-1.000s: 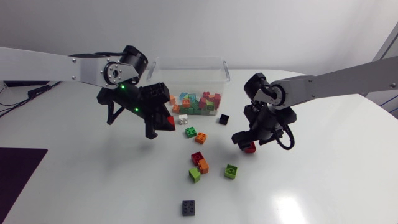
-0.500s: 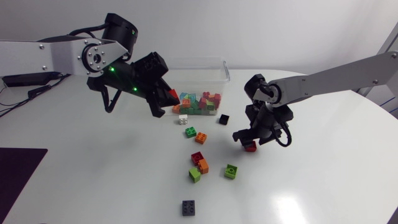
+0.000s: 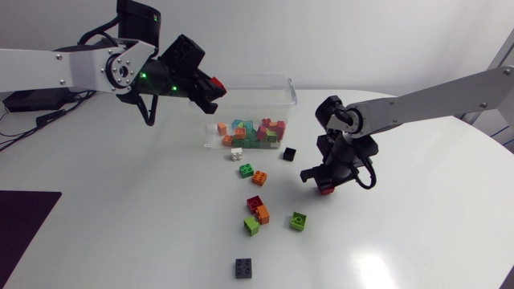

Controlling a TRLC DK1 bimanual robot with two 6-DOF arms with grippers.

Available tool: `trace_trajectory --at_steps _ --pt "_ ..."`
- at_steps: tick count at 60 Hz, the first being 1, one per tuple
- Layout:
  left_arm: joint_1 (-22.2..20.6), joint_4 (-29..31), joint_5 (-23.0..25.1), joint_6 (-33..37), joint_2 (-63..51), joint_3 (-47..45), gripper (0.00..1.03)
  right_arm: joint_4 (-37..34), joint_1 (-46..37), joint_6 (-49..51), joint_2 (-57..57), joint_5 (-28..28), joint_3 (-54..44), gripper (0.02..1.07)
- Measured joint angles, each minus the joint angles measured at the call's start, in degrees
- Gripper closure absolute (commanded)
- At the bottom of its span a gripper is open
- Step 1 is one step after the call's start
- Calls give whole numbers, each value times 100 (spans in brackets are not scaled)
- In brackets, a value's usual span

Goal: Place the duplo bricks in the container

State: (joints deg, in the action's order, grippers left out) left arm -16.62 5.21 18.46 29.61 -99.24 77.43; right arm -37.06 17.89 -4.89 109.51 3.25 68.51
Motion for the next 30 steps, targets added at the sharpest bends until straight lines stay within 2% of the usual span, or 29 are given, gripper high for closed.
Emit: trace_trajectory --at_steps 12,30 --pt "197 -343 -118 -378 -616 538 80 -4 79 63 -483 0 63 70" --pt "223 -378 -284 -815 -1523 1705 78 -4 404 149 -841 -114 549 70"
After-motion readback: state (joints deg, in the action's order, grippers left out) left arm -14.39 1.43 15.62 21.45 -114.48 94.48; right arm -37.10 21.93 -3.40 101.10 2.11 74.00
